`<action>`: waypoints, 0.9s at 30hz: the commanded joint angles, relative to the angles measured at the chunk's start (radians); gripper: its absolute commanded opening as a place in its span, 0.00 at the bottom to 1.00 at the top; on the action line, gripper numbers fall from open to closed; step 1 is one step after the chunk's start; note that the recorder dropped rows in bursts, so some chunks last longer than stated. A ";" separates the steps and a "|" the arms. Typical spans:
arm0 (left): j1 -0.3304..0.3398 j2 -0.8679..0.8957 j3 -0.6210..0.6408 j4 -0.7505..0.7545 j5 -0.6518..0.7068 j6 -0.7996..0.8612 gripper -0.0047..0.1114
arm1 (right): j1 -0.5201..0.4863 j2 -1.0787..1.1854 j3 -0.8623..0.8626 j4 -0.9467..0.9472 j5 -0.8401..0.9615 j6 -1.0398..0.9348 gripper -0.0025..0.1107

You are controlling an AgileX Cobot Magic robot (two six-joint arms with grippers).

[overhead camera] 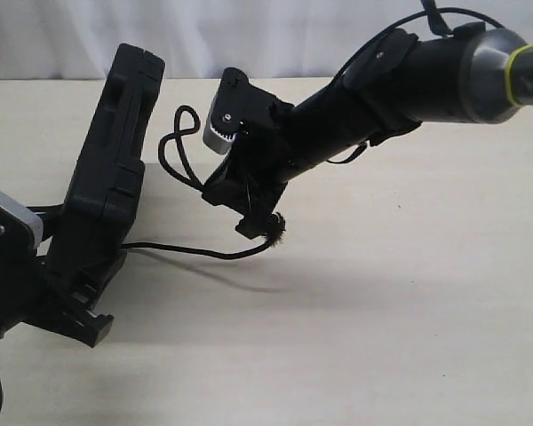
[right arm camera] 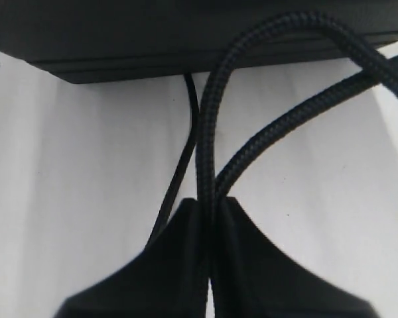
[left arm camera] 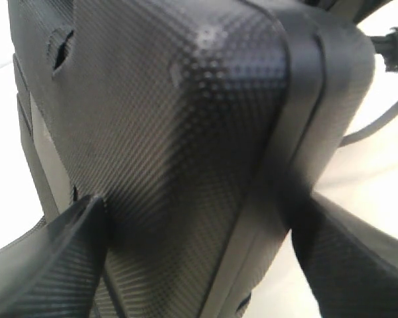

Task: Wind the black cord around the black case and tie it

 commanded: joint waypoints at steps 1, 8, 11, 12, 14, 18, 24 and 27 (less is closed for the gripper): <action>-0.001 0.000 0.005 -0.019 0.040 -0.024 0.04 | 0.000 -0.028 0.004 0.022 0.017 -0.080 0.07; -0.001 0.000 0.005 -0.013 0.042 -0.024 0.04 | 0.000 -0.031 0.004 0.050 0.071 -0.177 0.07; -0.001 0.000 0.005 -0.013 0.042 -0.024 0.04 | 0.000 -0.031 0.004 0.036 0.060 -0.191 0.07; -0.001 0.000 0.005 -0.013 0.042 -0.024 0.04 | 0.000 -0.031 0.004 0.033 0.060 -0.218 0.07; -0.001 0.000 0.005 -0.008 0.044 -0.024 0.04 | 0.007 -0.031 0.004 0.033 0.055 -0.273 0.07; -0.001 0.000 0.005 0.051 0.056 -0.024 0.04 | 0.044 -0.031 0.004 0.033 -0.013 -0.317 0.07; -0.001 0.000 0.005 0.051 0.074 -0.024 0.04 | 0.081 -0.020 0.004 0.004 -0.108 -0.275 0.07; -0.001 0.000 0.005 0.051 0.077 -0.024 0.04 | 0.081 -0.013 0.004 -0.014 -0.125 -0.261 0.07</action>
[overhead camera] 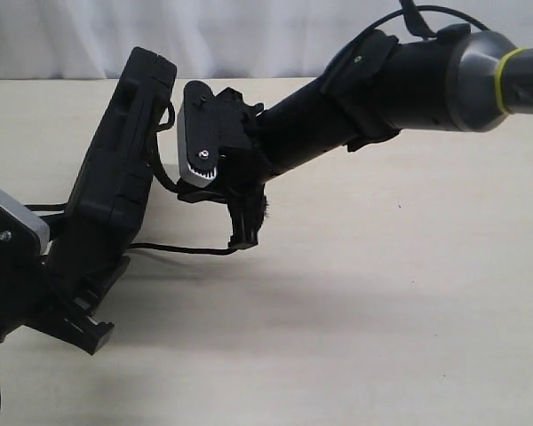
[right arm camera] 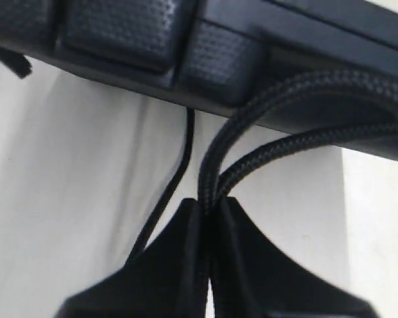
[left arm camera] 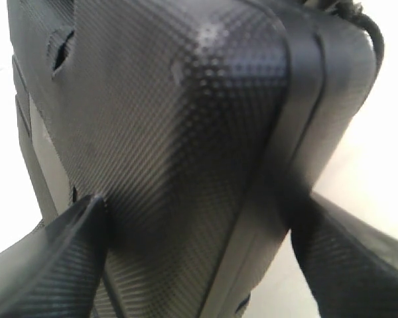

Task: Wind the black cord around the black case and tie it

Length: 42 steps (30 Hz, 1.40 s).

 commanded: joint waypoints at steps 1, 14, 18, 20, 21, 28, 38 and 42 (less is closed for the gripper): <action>-0.001 0.000 0.005 -0.006 0.053 -0.028 0.04 | 0.002 0.007 0.003 -0.028 -0.033 0.033 0.07; -0.001 0.000 0.005 -0.006 0.057 -0.028 0.04 | 0.027 0.007 0.001 -0.393 -0.028 0.211 0.07; -0.001 0.000 0.005 -0.008 0.059 -0.028 0.04 | 0.046 0.002 -0.016 -0.398 -0.057 0.206 0.07; -0.001 0.000 0.005 -0.010 0.059 -0.028 0.04 | 0.048 -0.004 -0.031 -0.408 -0.057 0.206 0.07; -0.001 0.000 0.005 -0.010 0.059 -0.028 0.04 | 0.053 -0.006 -0.039 -0.411 -0.055 0.206 0.07; -0.001 0.000 0.005 -0.010 0.069 -0.028 0.04 | 0.056 -0.011 -0.098 -0.375 -0.119 0.208 0.07; -0.001 0.000 0.005 -0.015 0.075 -0.028 0.04 | 0.060 -0.013 -0.100 -0.200 -0.132 0.168 0.07; -0.001 0.000 0.005 -0.008 0.075 -0.028 0.04 | 0.060 -0.013 -0.100 -0.160 -0.132 0.168 0.07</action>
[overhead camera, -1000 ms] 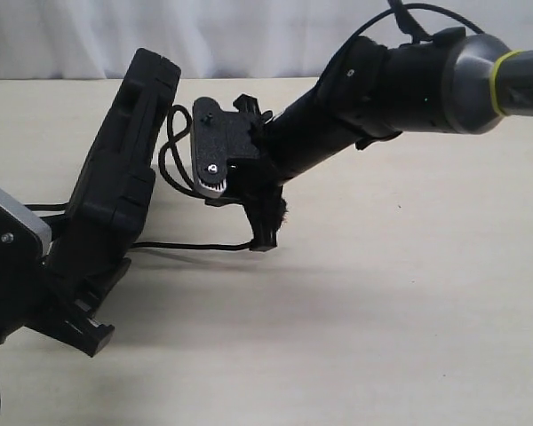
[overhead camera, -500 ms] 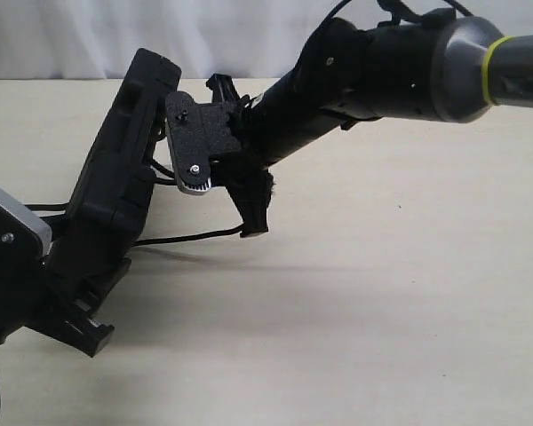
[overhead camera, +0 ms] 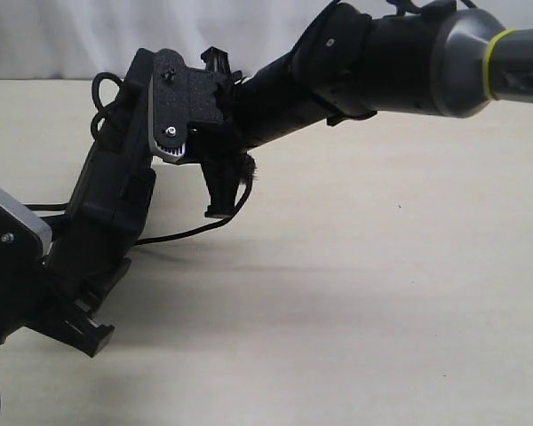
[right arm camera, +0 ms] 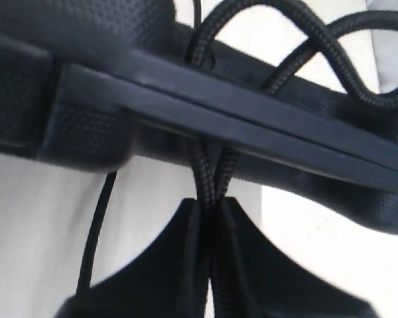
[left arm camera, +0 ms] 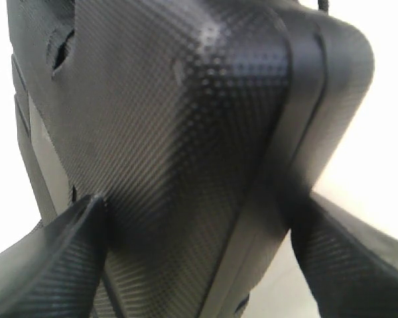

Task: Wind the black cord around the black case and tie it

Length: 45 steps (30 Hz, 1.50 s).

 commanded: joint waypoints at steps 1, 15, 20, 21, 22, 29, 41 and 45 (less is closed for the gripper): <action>-0.001 0.000 0.005 -0.007 0.065 -0.032 0.04 | 0.000 -0.012 -0.006 0.054 -0.002 -0.008 0.07; -0.001 -0.015 0.005 0.052 -0.027 -0.036 0.64 | -0.014 -0.012 -0.006 0.075 0.031 0.078 0.07; -0.001 -0.075 0.005 -0.086 -0.010 -0.038 0.75 | -0.014 -0.012 -0.006 0.075 0.028 0.088 0.07; -0.001 -0.076 0.005 -0.078 0.004 -0.038 0.79 | -0.014 -0.012 -0.006 0.075 0.026 0.089 0.07; -0.001 -0.076 0.005 -0.075 0.004 -0.038 0.81 | -0.014 -0.012 -0.006 0.075 0.026 0.089 0.07; -0.001 -0.108 0.005 0.112 0.027 -0.167 0.83 | -0.014 -0.012 -0.006 0.075 0.020 0.100 0.07; -0.001 -0.441 0.005 0.185 -0.013 -0.365 0.83 | -0.014 -0.012 -0.006 0.075 0.020 0.103 0.07; -0.001 -0.457 -0.036 -0.077 -0.131 -0.188 0.83 | -0.014 -0.012 -0.006 0.075 0.020 0.114 0.07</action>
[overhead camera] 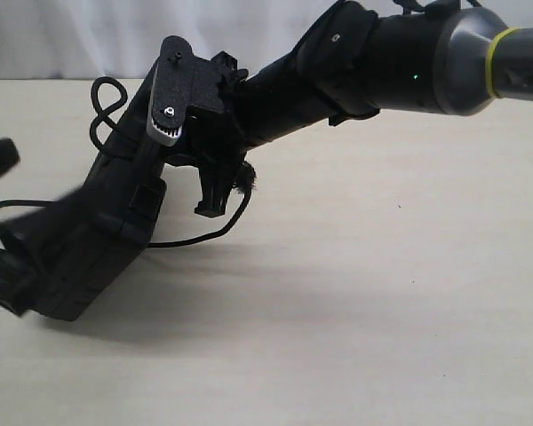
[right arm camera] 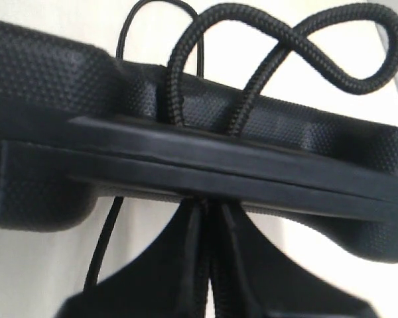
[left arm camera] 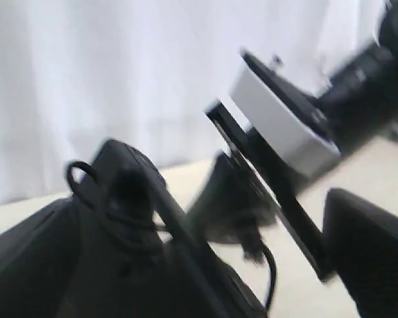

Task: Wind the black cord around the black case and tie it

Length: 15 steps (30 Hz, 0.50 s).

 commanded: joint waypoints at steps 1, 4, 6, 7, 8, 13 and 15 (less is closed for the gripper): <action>0.002 -0.004 -0.067 -0.279 -0.096 0.226 0.83 | -0.005 -0.011 -0.006 0.010 -0.004 0.020 0.07; 0.038 0.060 -0.201 -0.380 0.030 0.381 0.83 | -0.005 -0.011 -0.006 0.010 -0.004 0.022 0.07; 0.103 0.131 -0.307 -0.408 0.171 0.415 0.83 | -0.005 -0.011 -0.006 0.010 -0.004 0.022 0.07; 0.130 0.163 -0.341 -0.410 0.223 0.419 0.83 | -0.005 -0.011 -0.006 0.010 -0.004 0.025 0.07; 0.182 0.204 -0.395 -0.412 0.324 0.419 0.83 | -0.005 -0.011 -0.006 0.010 -0.004 0.030 0.07; 0.483 0.411 -0.651 -0.412 0.895 0.419 0.83 | -0.005 -0.011 -0.006 0.010 -0.004 0.043 0.07; 0.565 0.498 -0.731 -0.417 1.083 0.419 0.83 | -0.005 -0.011 -0.006 0.010 -0.004 0.048 0.07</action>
